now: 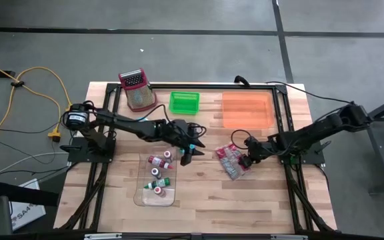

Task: Pick & Place Food Item
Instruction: Put the popcorn bag into the orange bin

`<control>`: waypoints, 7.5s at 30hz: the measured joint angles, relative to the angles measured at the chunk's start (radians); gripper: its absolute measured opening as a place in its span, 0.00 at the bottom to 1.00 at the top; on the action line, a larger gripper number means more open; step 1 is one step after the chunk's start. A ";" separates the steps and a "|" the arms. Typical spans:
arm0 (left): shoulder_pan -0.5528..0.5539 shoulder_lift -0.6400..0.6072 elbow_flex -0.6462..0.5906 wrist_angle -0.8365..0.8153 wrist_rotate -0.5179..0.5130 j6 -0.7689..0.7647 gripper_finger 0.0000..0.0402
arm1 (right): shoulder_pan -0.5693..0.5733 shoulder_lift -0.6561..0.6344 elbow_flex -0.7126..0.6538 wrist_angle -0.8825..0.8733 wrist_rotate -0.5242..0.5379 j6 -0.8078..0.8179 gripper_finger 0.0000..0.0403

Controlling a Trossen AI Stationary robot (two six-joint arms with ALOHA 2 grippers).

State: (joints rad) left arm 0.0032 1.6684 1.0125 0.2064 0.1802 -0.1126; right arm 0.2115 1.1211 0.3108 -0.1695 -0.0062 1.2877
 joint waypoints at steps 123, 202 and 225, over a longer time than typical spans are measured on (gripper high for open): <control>0.014 0.412 0.207 0.003 -0.108 0.052 0.08 | 0.001 0.108 0.001 0.178 -0.006 0.073 0.57; 0.022 0.385 0.206 0.007 -0.104 0.068 0.09 | 0.016 0.255 -0.002 0.502 0.033 -0.055 0.02; 0.034 0.277 0.206 -0.075 -0.107 0.085 0.33 | -0.028 0.164 -0.001 0.471 0.033 -0.118 0.02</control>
State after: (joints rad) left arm 0.0372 1.9451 1.2182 0.1318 0.0734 -0.0278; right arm 0.1836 1.2848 0.3096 0.3017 0.0265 1.1694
